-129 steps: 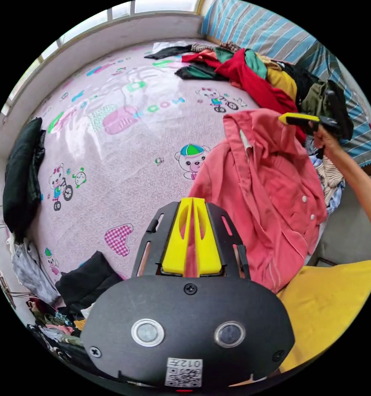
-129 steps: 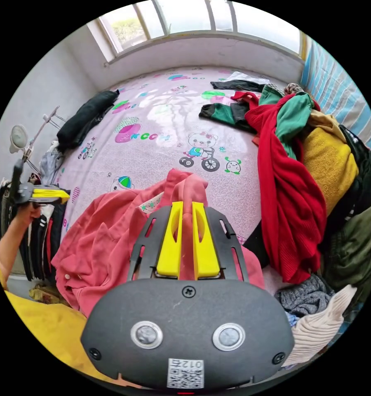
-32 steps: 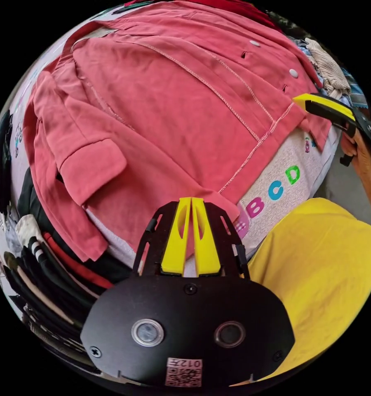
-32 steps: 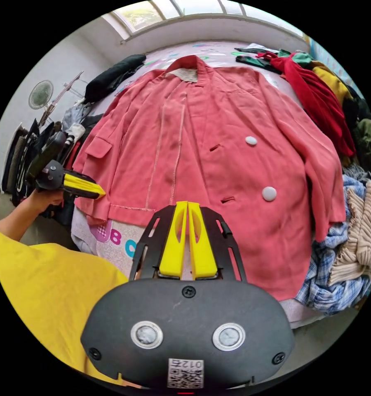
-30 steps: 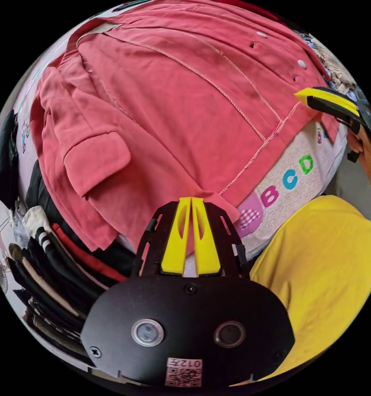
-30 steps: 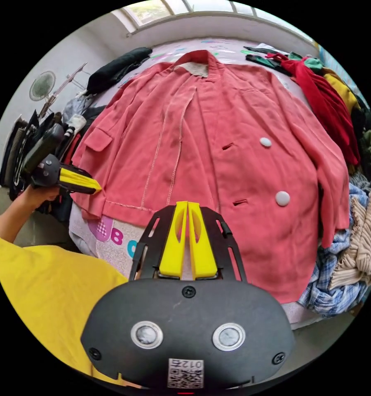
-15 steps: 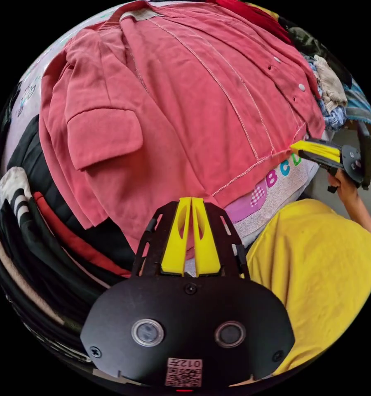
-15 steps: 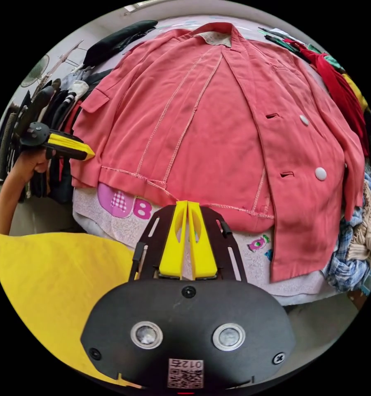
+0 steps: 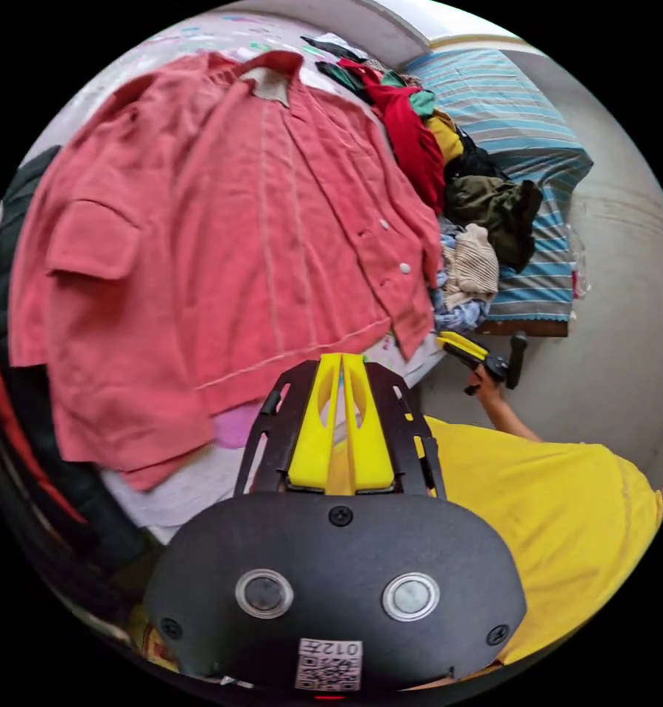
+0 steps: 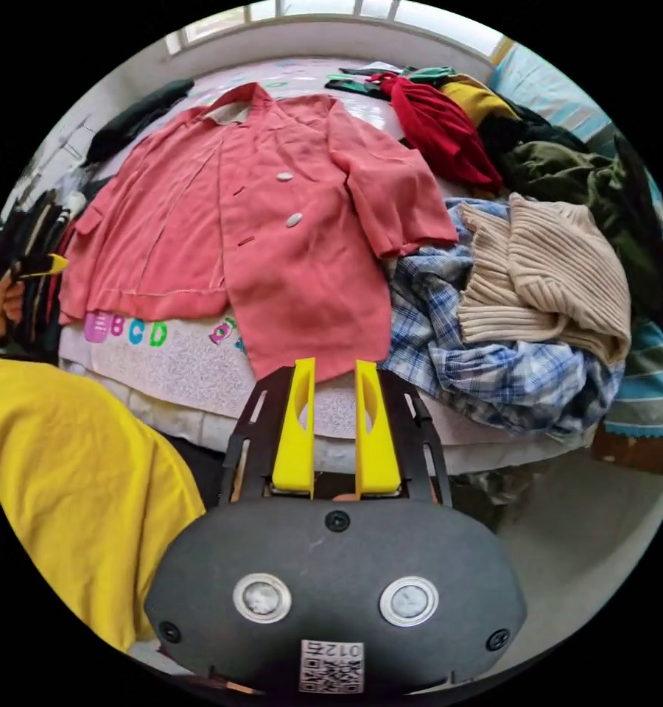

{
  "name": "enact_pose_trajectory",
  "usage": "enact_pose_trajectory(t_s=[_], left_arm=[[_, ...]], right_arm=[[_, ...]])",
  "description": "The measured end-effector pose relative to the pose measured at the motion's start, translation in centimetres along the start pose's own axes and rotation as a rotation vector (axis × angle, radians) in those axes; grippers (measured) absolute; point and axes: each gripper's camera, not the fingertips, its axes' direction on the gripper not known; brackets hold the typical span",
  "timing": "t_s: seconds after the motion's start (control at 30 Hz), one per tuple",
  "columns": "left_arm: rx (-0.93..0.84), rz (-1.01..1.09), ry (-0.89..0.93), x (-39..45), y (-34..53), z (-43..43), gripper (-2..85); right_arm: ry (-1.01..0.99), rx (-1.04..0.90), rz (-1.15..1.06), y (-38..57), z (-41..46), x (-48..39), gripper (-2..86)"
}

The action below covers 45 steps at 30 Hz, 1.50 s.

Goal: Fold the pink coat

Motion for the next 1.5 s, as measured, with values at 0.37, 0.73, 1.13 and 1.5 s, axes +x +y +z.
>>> enact_pose_trajectory(t_s=[0.37,0.73,1.13,1.5], left_arm=[[-0.197,-0.063,0.068,11.5,-2.0,20.3,0.8],[-0.065,-0.22,0.343,10.8,2.7,22.1,8.5],[0.007,-0.078,0.503,11.0,2.6,22.1,6.6],[-0.078,0.077,0.476,11.3,1.3,20.1,5.5]], right_arm=[[-0.09,-0.008,-0.792,2.5,3.9,-3.4,8.8],[-0.584,0.016,-0.586,-2.7,0.0,3.9,2.7],[-0.509,0.062,-0.779,-2.1,-4.5,0.7,1.7],[-0.322,0.247,-0.586,-22.6,-7.1,0.0,2.3]])
